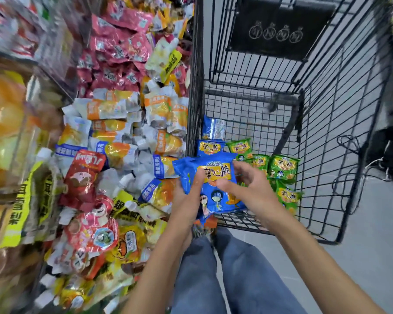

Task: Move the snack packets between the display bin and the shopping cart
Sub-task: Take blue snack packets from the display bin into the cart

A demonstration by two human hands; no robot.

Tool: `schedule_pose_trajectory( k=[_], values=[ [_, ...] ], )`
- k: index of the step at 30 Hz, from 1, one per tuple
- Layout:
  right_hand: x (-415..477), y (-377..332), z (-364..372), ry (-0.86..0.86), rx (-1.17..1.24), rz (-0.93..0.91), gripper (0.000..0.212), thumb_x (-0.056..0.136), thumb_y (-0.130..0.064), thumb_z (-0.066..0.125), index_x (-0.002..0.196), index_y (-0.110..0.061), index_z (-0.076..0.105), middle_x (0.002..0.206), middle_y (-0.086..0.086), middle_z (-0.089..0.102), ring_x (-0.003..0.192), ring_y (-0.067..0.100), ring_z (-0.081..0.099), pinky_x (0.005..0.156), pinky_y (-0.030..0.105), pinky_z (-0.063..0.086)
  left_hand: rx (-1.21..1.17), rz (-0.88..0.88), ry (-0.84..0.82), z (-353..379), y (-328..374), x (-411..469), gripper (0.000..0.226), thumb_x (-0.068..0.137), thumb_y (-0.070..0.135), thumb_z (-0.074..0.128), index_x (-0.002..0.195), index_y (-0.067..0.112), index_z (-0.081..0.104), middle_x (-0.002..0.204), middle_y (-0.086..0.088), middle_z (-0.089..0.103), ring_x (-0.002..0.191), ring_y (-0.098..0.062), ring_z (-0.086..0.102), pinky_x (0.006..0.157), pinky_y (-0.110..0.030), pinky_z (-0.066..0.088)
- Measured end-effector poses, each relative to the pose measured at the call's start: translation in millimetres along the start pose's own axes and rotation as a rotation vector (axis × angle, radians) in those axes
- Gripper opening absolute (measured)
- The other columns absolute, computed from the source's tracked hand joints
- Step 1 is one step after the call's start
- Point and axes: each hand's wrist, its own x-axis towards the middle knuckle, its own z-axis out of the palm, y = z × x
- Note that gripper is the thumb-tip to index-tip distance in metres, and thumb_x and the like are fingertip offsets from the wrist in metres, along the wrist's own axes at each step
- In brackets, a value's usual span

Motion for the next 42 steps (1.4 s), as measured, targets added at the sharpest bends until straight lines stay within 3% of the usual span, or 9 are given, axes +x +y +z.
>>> schedule_pose_trajectory(
  k=[7, 10, 16, 22, 25, 28, 31, 34, 42],
  values=[
    [24.5, 1.3, -59.1, 0.03, 0.296, 0.167, 0.037, 0.061, -0.024, 0.074, 0.096, -0.017, 0.064, 0.087, 0.001, 0.074, 0.07, 0.015, 0.07, 0.061, 0.026, 0.056, 0.116, 0.045, 0.013, 33.2, -15.3, 25.1, 0.075, 0.047, 0.069, 0.067, 0.11, 0.029, 0.06, 0.091, 0.019, 0.072, 0.09, -0.001, 0.068, 0.068, -0.015, 0.051],
    [66.8, 7.6, -86.0, 0.229, 0.373, 0.24, 0.013, 0.081, -0.018, 0.066, 0.093, -0.015, 0.062, 0.081, -0.003, 0.071, 0.066, 0.013, 0.059, 0.062, 0.029, 0.05, 0.112, 0.021, 0.017, 40.5, -18.7, 43.4, 0.056, 0.062, 0.052, 0.075, 0.111, 0.028, 0.061, 0.089, 0.022, 0.072, 0.084, 0.006, 0.067, 0.06, -0.008, 0.048],
    [183.2, 22.8, -81.2, 0.334, 0.349, 0.295, 0.004, 0.089, -0.008, 0.056, 0.094, -0.007, 0.056, 0.072, 0.003, 0.054, 0.045, 0.008, 0.049, 0.036, 0.015, 0.041, 0.063, -0.074, 0.034, 42.3, -15.6, 81.3, 0.072, 0.059, 0.043, 0.083, 0.122, 0.021, 0.057, 0.117, -0.003, 0.067, 0.108, -0.026, 0.063, 0.098, -0.05, 0.047],
    [275.0, 67.4, -37.8, 0.188, 0.141, 0.419, 0.037, 0.087, -0.004, 0.06, 0.122, 0.0, 0.05, 0.075, 0.005, 0.054, 0.044, 0.007, 0.051, 0.039, 0.021, 0.041, 0.107, -0.154, 0.066, 33.1, -23.1, 103.1, 0.089, 0.046, 0.056, 0.078, 0.127, 0.028, 0.053, 0.122, 0.001, 0.064, 0.111, -0.024, 0.062, 0.098, -0.05, 0.046],
    [294.6, 88.1, -27.5, 0.225, 0.063, 0.403, 0.017, 0.079, -0.003, 0.07, 0.09, -0.004, 0.058, 0.062, 0.007, 0.057, 0.044, 0.013, 0.053, 0.038, 0.024, 0.04, 0.062, -0.156, 0.064, 32.5, -27.5, 105.5, 0.088, 0.042, 0.049, 0.087, 0.122, 0.024, 0.057, 0.113, -0.001, 0.069, 0.102, -0.024, 0.067, 0.093, -0.048, 0.051],
    [303.4, 100.3, -28.6, 0.297, -0.341, 0.305, 0.035, 0.069, -0.028, 0.082, 0.065, -0.012, 0.051, 0.063, 0.004, 0.051, 0.062, 0.02, 0.049, 0.056, 0.032, 0.041, 0.045, -0.137, 0.054, 33.8, -28.3, 108.2, 0.081, 0.048, 0.048, 0.08, 0.122, 0.02, 0.059, 0.11, -0.001, 0.071, 0.101, -0.023, 0.067, 0.093, -0.045, 0.051],
    [304.2, 104.4, -33.8, 0.307, -0.56, 0.241, 0.049, 0.068, -0.045, 0.079, 0.098, -0.011, 0.062, 0.087, 0.007, 0.064, 0.084, 0.022, 0.063, 0.078, 0.036, 0.051, 0.015, -0.152, 0.067, 32.6, -31.0, 112.7, 0.059, 0.066, 0.036, 0.081, 0.119, 0.019, 0.061, 0.106, -0.002, 0.072, 0.095, -0.023, 0.07, 0.081, -0.039, 0.057],
    [299.4, 104.2, -37.4, 0.28, -0.55, 0.217, 0.057, 0.072, -0.047, 0.075, 0.114, -0.013, 0.058, 0.109, 0.007, 0.065, 0.098, 0.024, 0.065, 0.09, 0.041, 0.05, -0.01, -0.16, 0.074, 34.2, -30.6, 114.2, 0.05, 0.071, 0.03, 0.076, 0.117, 0.019, 0.061, 0.102, -0.002, 0.073, 0.089, -0.021, 0.071, 0.068, -0.032, 0.058],
    [266.2, 106.4, -44.5, 0.403, -0.289, 0.1, 0.017, 0.091, -0.03, 0.05, 0.088, -0.02, 0.064, 0.091, 0.004, 0.066, 0.085, 0.019, 0.057, 0.076, 0.03, 0.043, 0.005, -0.176, 0.046, 41.3, -33.4, 111.7, 0.055, 0.069, 0.036, 0.077, 0.119, 0.021, 0.059, 0.105, -0.002, 0.072, 0.095, -0.022, 0.07, 0.09, -0.044, 0.054]
  ],
)
